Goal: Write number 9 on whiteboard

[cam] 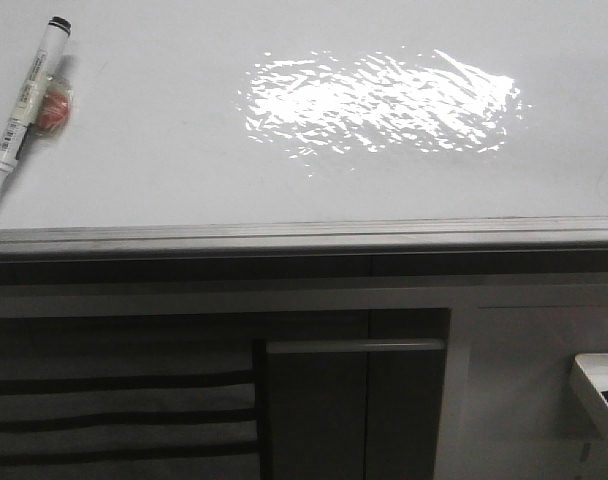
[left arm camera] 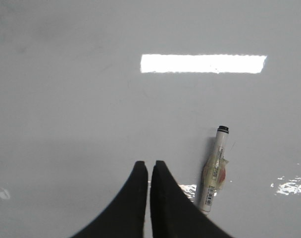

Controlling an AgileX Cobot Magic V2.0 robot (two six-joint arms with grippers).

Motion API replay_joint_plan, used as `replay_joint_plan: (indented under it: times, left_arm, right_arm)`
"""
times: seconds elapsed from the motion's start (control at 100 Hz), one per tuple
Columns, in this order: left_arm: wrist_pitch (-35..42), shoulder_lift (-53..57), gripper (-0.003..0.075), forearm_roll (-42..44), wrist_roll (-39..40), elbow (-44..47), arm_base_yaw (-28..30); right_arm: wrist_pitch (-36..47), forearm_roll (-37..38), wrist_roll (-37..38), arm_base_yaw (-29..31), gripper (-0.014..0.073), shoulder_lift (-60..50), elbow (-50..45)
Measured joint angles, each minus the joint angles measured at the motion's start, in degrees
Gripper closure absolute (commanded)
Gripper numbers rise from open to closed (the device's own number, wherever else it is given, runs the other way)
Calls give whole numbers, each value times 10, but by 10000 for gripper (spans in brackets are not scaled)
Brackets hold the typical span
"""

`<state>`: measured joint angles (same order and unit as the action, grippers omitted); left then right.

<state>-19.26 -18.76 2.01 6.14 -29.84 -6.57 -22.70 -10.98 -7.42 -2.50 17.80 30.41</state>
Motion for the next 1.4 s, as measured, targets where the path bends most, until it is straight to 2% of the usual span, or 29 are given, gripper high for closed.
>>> replay_joint_plan:
  times: [0.57,0.62,0.69,0.76,0.83,0.89,0.93,0.98,1.03,1.29,1.4]
  left_arm:
    - [-8,-21,741,8,0,-1,0]
    - [-8,-21,740,8,0,-1,0]
    - [-8,-21,732,9,0,-1,0]
    - [-8,-21,654,21,0,-1,0]
    - [-9,-21,508,47,0,-1,0]
    - [-11,-21,352,70,0,-1,0]
    - [-12,-21,265,81,0,-1,0]
    - [-12,-21,202,88,0,-1,0]
    - [-13,-21,183,92,0,-1,0]
    - [-13,-21,209,95,0,-1,0]
    - [-11,-21,230,64,0,-1,0]
  right_arm:
    - [-15,3,0,0,664,30,3]
    - [-16,3,0,0,645,30,3]
    - [-17,3,0,0,572,30,3]
    - [-17,3,0,0,447,30,3]
    - [-17,8,0,0,293,30,3]
    - [-16,16,0,0,165,30,3]
    - [-14,19,0,0,103,30,3]
    - [-11,21,0,0,62,30,3]
    - [-9,23,0,0,50,30,3]
    - [-7,24,0,0,51,30,3]
    - [-6,23,0,0,51,30,3]
